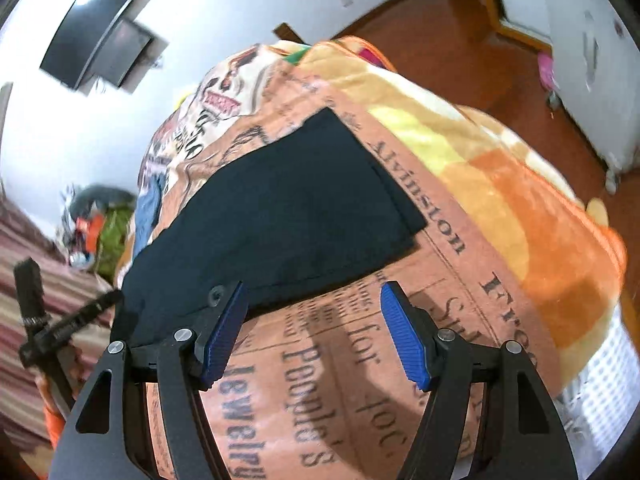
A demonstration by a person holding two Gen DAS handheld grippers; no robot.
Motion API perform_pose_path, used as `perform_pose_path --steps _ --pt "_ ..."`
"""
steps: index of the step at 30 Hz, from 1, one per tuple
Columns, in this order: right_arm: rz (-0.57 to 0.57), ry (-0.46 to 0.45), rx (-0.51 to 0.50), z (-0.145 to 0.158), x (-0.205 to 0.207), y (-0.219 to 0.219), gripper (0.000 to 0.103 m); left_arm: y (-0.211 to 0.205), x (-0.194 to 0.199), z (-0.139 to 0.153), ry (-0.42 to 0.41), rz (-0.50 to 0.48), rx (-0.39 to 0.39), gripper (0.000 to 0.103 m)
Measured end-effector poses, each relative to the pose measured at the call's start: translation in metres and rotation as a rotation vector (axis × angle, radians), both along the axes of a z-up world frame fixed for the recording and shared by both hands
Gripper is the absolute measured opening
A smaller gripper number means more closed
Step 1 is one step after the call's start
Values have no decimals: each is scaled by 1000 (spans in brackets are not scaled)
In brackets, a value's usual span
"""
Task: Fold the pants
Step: 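Grasp the black pants' leg end with the right gripper and lift it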
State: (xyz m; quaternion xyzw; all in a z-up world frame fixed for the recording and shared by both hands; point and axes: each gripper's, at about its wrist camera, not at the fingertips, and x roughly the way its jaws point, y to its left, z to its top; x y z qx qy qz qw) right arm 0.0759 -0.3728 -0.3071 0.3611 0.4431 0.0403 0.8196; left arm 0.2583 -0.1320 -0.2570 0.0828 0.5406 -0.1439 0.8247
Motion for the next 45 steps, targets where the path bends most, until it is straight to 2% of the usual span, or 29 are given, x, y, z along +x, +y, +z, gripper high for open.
perform_pose_path --steps 2,5,10,14,17,18,23,25,31,41,45 --pt "-19 14 29 -11 3 -4 65 -13 -1 -12 31 -26 12 71" --pt "-39 -8 53 -16 3 -10 65 -25 -4 -20 28 -44 43 80" --pt "-61 -40 39 -25 13 -16 65 -34 -1 -25 41 -37 26 90" --pt "-76 -58 27 -26 15 -20 64 -38 -1 -27 36 -32 32 94" --pt "-91 -47 -5 -28 19 -24 45 -38 0 -28 35 -33 32 94" --pt "-98 -43 -12 -28 18 -26 35 -38 -1 -29 34 -33 32 95" --pt "-102 -58 -25 -26 12 -28 23 -38 -1 -29 33 -34 32 95" --pt "-91 -70 -65 -19 13 -23 19 -38 -1 -29 33 -34 33 95" --pt "-73 -164 -161 23 11 -12 18 -36 -4 -19 3 -26 33 95" --pt "13 -359 -178 108 24 22 17 -2 -15 29 -96 38 -105 95" --pt "77 -427 -216 137 35 48 17 18 -23 38 -112 73 -152 95"
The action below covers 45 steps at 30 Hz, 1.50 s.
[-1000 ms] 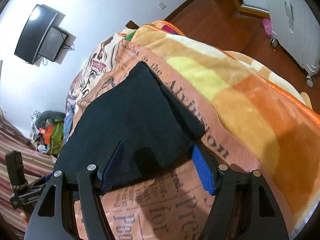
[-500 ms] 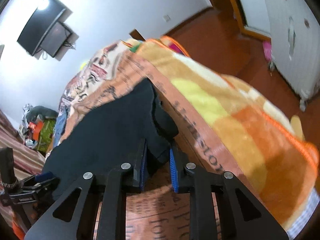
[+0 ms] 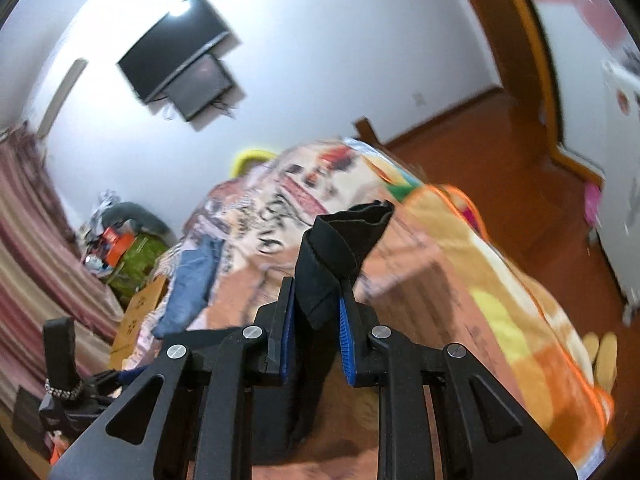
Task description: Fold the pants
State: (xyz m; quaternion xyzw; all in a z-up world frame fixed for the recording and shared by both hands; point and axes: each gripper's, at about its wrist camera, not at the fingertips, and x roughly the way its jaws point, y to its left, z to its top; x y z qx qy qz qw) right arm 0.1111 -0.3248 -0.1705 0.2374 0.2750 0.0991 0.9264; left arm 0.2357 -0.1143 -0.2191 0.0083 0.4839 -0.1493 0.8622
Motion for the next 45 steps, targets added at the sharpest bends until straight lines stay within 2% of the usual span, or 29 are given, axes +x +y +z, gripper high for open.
perform_pose_path --steps 6,9,15,22,27,30,31,32,34,39,43,45 --pt "132 -53 -32 27 16 49 17 35 -17 16 -55 44 -31 95" --pt "200 -47 -20 28 26 72 17 58 -30 22 -73 76 -65 95" --pt "354 -5 -14 17 41 130 17 96 -52 26 -112 158 -51 95" --pt "570 156 -66 -36 38 203 17 125 -65 17 -85 229 -65 95" --pt "664 269 -135 -74 24 229 18 135 -66 17 -80 264 -65 95" --pt "701 315 -151 -79 22 233 21 136 -64 21 -91 270 -53 95" --pt "717 328 -155 -76 22 233 26 136 -63 23 -96 270 -47 95" --pt "725 330 -152 -73 21 231 31 134 -61 25 -103 271 -38 95" --pt "716 312 -153 -62 22 223 47 133 -55 29 -111 266 -31 95" --pt "634 218 -163 -37 32 188 50 119 -33 39 -131 209 -22 95" --pt "539 170 -224 -25 49 163 50 101 -2 36 -104 164 -24 95" --pt "509 165 -258 -25 61 153 50 90 17 27 -65 143 -18 95"
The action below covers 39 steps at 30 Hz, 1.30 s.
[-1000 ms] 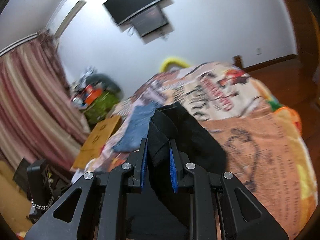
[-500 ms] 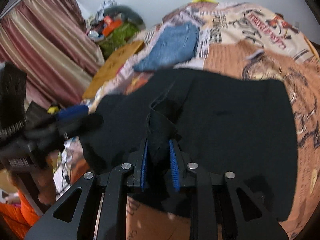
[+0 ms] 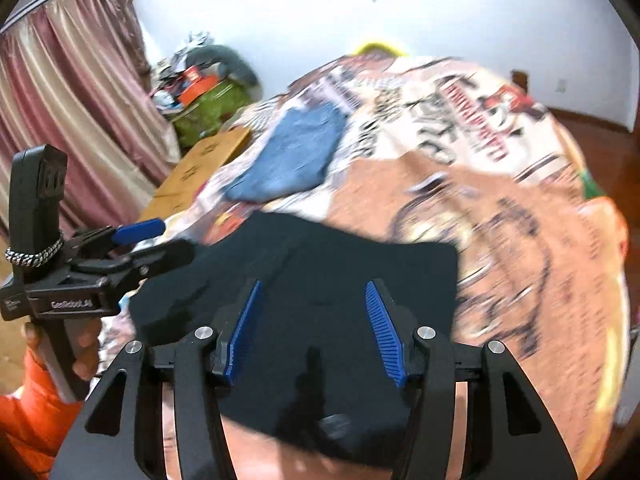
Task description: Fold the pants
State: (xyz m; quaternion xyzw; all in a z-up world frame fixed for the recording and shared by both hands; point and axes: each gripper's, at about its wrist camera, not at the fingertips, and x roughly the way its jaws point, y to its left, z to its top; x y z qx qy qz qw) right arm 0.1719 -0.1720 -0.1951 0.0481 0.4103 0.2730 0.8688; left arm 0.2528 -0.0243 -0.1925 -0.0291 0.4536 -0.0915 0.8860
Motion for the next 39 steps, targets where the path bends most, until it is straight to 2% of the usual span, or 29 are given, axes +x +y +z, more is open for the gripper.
perform_pose_path --steps 3,5,9,11,13,14,21,25,29,31,35,39 --pt "-26 -2 -55 -9 17 -7 50 -15 19 -18 41 -19 49 95" --pt "-27 18 -70 -21 27 -9 50 -28 28 -34 62 -36 121 95" --pt "9 38 -119 -49 34 -5 50 -45 29 -66 110 -79 260 95" --pt "39 71 -165 -69 35 0 50 -48 25 -79 137 -104 281 95" --pt "58 102 -192 -84 32 1 50 -46 19 -82 145 -111 269 95" --pt "62 89 -196 -85 27 -1 50 -44 17 -82 147 -113 265 95" --pt "61 102 -191 -80 9 -14 50 -35 0 -81 148 -94 250 96" --pt "40 125 -174 -79 -4 -24 50 -19 -14 -79 158 -60 195 96" --pt "11 155 -155 -78 -18 -35 50 3 -28 -77 184 -3 96 99" --pt "0 154 -153 -76 -26 -39 50 10 -36 -76 182 19 72 100" --pt "-21 153 -147 -72 -37 -44 50 16 -52 -74 169 45 40 100" --pt "-34 141 -167 -65 -42 -43 50 18 -61 -65 155 58 40 100"
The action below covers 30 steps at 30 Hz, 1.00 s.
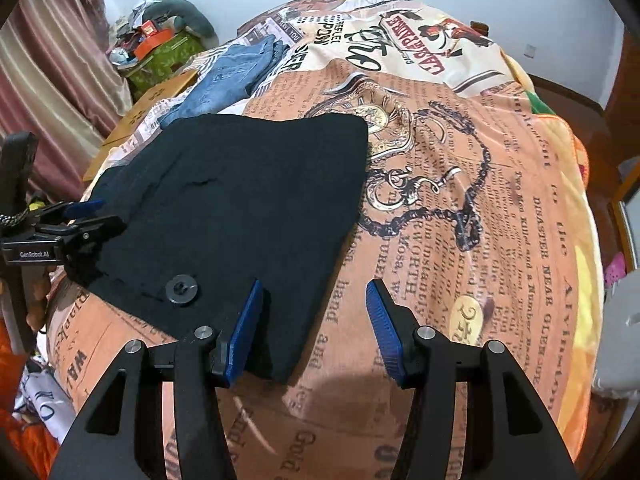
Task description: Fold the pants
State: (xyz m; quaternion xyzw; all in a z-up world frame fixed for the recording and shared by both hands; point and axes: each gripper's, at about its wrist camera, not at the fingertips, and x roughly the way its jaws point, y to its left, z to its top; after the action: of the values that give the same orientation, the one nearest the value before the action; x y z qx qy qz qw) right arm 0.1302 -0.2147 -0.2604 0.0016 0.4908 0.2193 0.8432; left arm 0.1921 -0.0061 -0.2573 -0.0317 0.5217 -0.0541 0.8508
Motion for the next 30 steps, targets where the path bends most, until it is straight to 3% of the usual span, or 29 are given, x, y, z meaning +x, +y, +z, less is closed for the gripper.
perform_pose_path --steps 5,12,16,23,30 --pt "11 -64 -4 22 -6 8 50 19 -12 24 -66 53 77 100" --pt "62 -150 70 55 -9 40 52 83 -38 59 -152 208 103 100" --pt "126 -176 115 66 -9 70 55 130 -55 64 -156 319 95 100" --pt "198 -158 148 58 -2 117 55 199 -85 30 -69 491 -11 100" --pt "235 -52 97 23 7 146 55 213 -97 -19 51 516 -218 100"
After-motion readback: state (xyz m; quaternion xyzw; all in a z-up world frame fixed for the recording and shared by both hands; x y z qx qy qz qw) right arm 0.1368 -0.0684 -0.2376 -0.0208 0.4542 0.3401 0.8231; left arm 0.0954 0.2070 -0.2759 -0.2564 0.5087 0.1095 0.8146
